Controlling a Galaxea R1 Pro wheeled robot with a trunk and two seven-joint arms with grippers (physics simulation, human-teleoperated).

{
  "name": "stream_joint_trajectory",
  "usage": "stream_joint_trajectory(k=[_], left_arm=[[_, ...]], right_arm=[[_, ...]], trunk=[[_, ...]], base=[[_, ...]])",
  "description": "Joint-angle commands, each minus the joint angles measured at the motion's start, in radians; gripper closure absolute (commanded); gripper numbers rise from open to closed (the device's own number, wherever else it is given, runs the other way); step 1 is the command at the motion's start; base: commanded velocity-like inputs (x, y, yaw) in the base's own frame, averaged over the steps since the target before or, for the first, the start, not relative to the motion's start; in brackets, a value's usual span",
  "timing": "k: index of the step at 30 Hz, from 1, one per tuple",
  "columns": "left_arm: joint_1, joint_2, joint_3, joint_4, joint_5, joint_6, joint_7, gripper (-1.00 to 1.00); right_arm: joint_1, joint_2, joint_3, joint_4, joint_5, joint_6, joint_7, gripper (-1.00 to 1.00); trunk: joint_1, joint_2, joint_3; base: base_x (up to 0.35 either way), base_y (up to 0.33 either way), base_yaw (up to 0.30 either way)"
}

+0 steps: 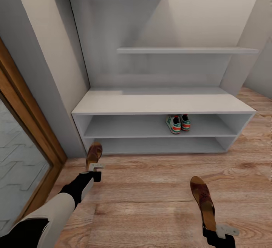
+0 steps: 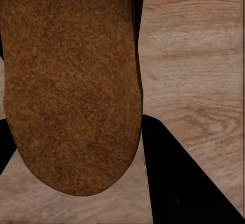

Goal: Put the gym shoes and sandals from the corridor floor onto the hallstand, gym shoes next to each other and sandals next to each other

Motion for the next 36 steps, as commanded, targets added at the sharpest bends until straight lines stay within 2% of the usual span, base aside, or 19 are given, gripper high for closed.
stream_joint_trajectory(k=[1, 6, 12, 23, 26, 29, 36], left_arm=[[0.002, 0.0, 0.001, -0.002, -0.005, 0.007, 0.001, 1.0], [0.005, 0.0, 0.002, -0.002, -0.005, 0.003, 0.001, 1.0], [0.005, 0.005, 0.01, -0.003, -0.005, 0.001, 0.002, 1.0], [-0.004, 0.007, 0.007, -0.008, -0.006, 0.008, 0.004, 1.0], [-0.006, 0.008, 0.01, -0.036, -0.006, 0.011, 0.005, 1.0], [0.001, 0.008, 0.013, -0.079, -0.005, 0.013, 0.005, 1.0], [0.004, 0.007, 0.013, -0.087, -0.004, 0.014, 0.005, 1.0]], right_arm=[[-0.001, 0.0, -0.004, 0.001, -0.009, -0.004, 0.005, 1.0], [-0.001, 0.0, -0.004, 0.001, -0.009, -0.004, 0.005, 1.0], [-0.001, 0.0, -0.004, 0.001, -0.011, -0.004, 0.005, 1.0], [-0.001, 0.003, -0.003, 0.001, -0.009, -0.004, 0.004, 1.0], [-0.001, 0.003, -0.003, 0.001, -0.009, -0.004, 0.004, 1.0], [-0.001, 0.004, -0.003, 0.001, -0.009, -0.004, 0.004, 1.0], [-0.001, 0.004, -0.003, 0.001, -0.009, -0.004, 0.005, 1.0]], trunk=[[0.0, 0.0, -0.001], [0.0, 0.0, -0.001], [0.0, 0.0, -0.001], [0.0, 0.0, -0.001], [0.0, 0.0, -0.001], [0.0, 0.0, -0.001], [0.0, 0.0, -0.001]], base=[[0.0, 0.0, -0.196], [0.015, 0.0, -0.263], [0.237, 0.0, -0.266], [0.027, 0.0, -0.022], [0.075, 0.0, -0.001], [0.271, 0.0, 0.0], [0.304, 0.0, 0.0]])
